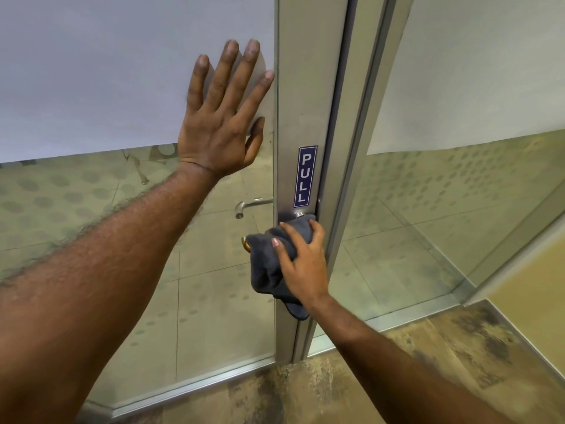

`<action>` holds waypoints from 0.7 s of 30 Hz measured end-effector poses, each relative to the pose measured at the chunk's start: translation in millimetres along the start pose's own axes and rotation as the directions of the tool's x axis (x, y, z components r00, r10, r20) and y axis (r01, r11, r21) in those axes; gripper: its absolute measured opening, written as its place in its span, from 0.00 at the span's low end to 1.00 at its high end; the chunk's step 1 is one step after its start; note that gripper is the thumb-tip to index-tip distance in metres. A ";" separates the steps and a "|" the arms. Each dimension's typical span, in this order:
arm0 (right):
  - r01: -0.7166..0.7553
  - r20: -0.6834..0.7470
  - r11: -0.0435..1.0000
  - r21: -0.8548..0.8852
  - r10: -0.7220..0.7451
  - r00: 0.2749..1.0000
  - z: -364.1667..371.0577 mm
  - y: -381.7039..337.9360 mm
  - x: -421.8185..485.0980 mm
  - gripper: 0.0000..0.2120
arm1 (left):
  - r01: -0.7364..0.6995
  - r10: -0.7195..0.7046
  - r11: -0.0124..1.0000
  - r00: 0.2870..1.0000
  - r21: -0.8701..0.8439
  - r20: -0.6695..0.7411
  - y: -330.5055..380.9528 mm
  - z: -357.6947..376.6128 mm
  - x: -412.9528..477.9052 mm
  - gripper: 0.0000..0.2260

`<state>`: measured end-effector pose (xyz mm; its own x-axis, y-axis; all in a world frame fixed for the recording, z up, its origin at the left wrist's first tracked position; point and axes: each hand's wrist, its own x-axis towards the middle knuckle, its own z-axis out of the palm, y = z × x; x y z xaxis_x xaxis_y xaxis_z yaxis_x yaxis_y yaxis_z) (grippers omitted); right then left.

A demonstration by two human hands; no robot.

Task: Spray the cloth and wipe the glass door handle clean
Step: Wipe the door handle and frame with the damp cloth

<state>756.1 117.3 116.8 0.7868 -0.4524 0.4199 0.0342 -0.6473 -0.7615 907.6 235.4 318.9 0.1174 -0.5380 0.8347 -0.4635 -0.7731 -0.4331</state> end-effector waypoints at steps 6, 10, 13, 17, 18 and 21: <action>-0.045 -0.033 0.996 0.073 0.048 0.998 -5.6 11.8 -6.0 0.18 | -0.008 0.008 1.000 1.000 0.009 -0.002 -1.3 0.3 -2.1 0.28; -0.272 -0.082 0.956 0.110 0.282 0.956 5.2 -13.9 12.7 0.20 | -0.005 0.005 1.000 1.000 0.002 0.005 -1.0 0.1 -0.9 0.28; -0.152 -0.089 0.988 0.025 0.154 0.984 8.7 -17.8 6.3 0.24 | -0.006 0.006 1.000 1.000 -0.001 0.005 -0.4 0.5 -1.1 0.28; -0.008 0.005 0.999 0.034 0.008 1.000 0.2 2.7 -10.7 0.22 | -0.006 0.006 1.000 1.000 -0.008 0.009 -0.7 -0.6 -2.4 0.28; 0.005 0.022 0.999 0.041 -0.006 1.000 -3.5 7.5 -11.7 0.21 | -0.006 0.006 1.000 1.000 -0.009 0.009 -0.4 -1.3 -2.1 0.28; -0.033 0.011 0.996 0.081 0.032 0.999 -7.2 12.2 -10.1 0.18 | -0.003 0.003 1.000 1.000 -0.013 0.015 0.0 -2.3 -1.5 0.28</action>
<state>744.2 109.6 106.8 0.7944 -0.4658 0.3898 0.0586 -0.5800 -0.8125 905.4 237.0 318.3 0.1291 -0.5453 0.8283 -0.4756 -0.7670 -0.4308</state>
